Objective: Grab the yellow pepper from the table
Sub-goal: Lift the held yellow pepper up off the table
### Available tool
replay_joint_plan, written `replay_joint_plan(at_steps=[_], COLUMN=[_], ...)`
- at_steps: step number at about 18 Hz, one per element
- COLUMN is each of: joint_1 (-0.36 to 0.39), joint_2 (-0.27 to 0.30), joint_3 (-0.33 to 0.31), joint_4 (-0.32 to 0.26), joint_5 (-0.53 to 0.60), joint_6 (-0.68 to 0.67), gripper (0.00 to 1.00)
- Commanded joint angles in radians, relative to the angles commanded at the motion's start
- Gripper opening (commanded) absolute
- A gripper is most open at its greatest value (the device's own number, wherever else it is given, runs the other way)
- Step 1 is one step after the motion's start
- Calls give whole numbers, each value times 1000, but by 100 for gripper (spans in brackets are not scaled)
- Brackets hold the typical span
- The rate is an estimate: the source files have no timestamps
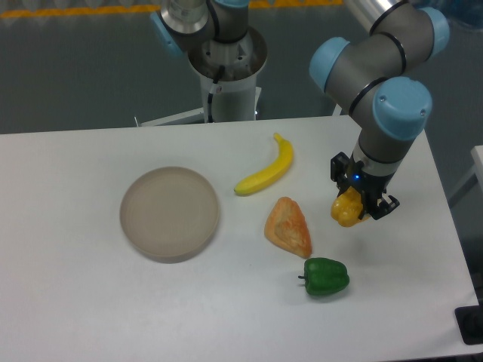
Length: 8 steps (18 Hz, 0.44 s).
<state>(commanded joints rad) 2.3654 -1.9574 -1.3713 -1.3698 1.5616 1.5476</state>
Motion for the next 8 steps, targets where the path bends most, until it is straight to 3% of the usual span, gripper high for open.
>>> replay_joint_plan(at_steps=[8], joint_1=[0], joint_2=[0], joint_3=[-2], joint_4=[2], joint_5=[21], joint_6=[3], gripper=[11])
